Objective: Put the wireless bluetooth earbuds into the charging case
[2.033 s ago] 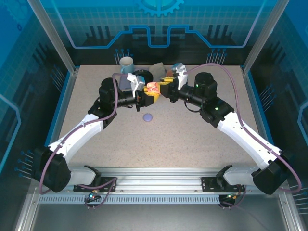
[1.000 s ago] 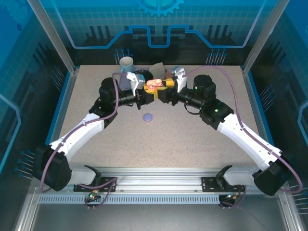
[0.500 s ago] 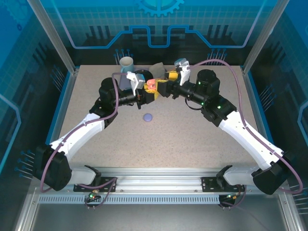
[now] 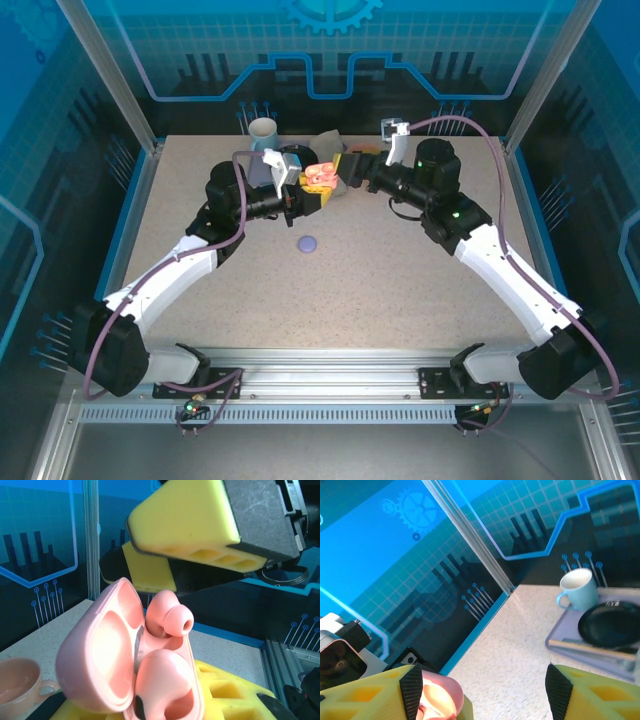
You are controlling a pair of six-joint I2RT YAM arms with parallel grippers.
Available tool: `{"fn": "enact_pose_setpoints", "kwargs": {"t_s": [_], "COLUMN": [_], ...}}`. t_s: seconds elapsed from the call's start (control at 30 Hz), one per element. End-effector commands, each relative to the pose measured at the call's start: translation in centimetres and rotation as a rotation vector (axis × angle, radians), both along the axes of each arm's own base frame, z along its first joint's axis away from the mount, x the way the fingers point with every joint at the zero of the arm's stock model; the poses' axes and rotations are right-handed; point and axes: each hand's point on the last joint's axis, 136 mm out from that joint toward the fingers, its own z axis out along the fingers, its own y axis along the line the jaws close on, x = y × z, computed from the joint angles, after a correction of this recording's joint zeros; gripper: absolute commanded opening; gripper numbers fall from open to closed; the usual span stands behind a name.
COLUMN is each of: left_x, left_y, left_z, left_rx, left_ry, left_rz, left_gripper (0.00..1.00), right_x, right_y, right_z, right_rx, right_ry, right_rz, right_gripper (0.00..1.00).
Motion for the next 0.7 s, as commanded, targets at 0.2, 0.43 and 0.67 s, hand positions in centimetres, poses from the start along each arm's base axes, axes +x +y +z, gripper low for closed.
{"fn": "enact_pose_setpoints", "kwargs": {"t_s": [0.2,0.43,0.67], "left_x": [0.2,0.3,0.4], "left_y": [-0.3,-0.5,-0.7], "left_z": [-0.9,-1.6,-2.2], "left_rx": [-0.007,-0.002,0.004], "left_ry": [0.004,0.021,0.034], "left_rz": [-0.006,-0.013,-0.021], "left_gripper": [0.0,0.0,0.0], "right_x": [-1.2,-1.7,-1.9], "right_y": [-3.0,-3.7,-2.6], "right_z": [-3.0,-4.3,-3.7], "right_rx": [-0.055,-0.128,-0.175], "right_ry": [0.256,0.293,0.268], "right_rz": [-0.141,-0.187,-0.168], "right_gripper": [0.4,0.22,0.19]}}
